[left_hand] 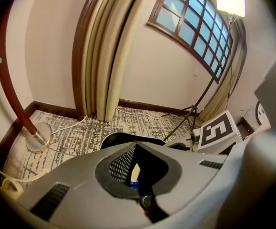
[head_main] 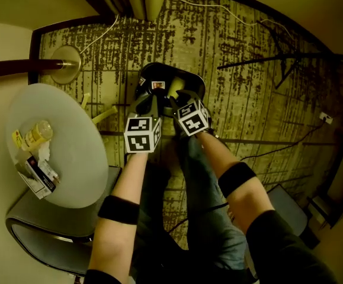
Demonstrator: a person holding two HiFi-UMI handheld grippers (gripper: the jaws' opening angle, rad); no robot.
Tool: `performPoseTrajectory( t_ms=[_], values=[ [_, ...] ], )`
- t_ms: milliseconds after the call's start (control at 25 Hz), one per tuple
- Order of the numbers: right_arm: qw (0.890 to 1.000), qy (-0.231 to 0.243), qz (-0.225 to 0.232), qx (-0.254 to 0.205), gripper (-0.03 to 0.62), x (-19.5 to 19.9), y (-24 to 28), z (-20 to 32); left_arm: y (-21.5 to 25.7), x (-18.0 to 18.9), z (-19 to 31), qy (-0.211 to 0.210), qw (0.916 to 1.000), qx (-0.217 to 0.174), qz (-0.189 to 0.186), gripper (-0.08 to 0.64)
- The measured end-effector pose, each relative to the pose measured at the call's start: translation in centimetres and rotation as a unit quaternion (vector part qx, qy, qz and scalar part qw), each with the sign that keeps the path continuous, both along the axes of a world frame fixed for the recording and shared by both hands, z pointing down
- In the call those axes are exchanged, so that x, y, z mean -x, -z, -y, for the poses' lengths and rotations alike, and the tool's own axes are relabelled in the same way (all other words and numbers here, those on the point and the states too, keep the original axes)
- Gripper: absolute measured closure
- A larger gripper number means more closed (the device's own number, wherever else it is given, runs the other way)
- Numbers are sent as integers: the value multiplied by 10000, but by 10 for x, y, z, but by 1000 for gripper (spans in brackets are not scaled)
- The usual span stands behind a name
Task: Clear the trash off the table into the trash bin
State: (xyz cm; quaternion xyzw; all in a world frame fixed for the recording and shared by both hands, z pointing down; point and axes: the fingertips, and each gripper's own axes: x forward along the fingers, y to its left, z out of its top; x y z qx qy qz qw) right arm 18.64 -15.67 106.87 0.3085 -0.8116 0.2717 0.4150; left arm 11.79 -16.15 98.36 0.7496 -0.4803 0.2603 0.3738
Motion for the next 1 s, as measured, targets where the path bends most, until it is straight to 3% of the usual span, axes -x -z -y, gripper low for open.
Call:
performPoseTrajectory(
  t_ms=[40, 120, 360, 600, 800, 1000],
  values=[
    [10000, -4, 7, -41, 536, -2, 16, 1, 16, -2, 0, 39, 10000, -13, -50, 560],
    [9999, -53, 55, -135, 591, -6, 56, 5, 53, -5, -1, 102, 9999, -39, -116, 560],
    [9989, 26, 312, -352, 591, 4, 210, 3, 195, -4, -8, 245, 9988, -349, -222, 560],
    [9924, 370, 726, -927, 591, 42, 346, -18, 336, 20, -41, 577, 9922, -1083, -222, 560],
    [9817, 862, 1149, -1252, 591, 82, 436, -35, 412, 62, -80, 1073, 9838, -1435, 25, 560],
    [9657, 1664, 1457, -1359, 591, 127, 495, -66, 456, 118, -129, 1790, 9703, -1583, 384, 560]
  ],
)
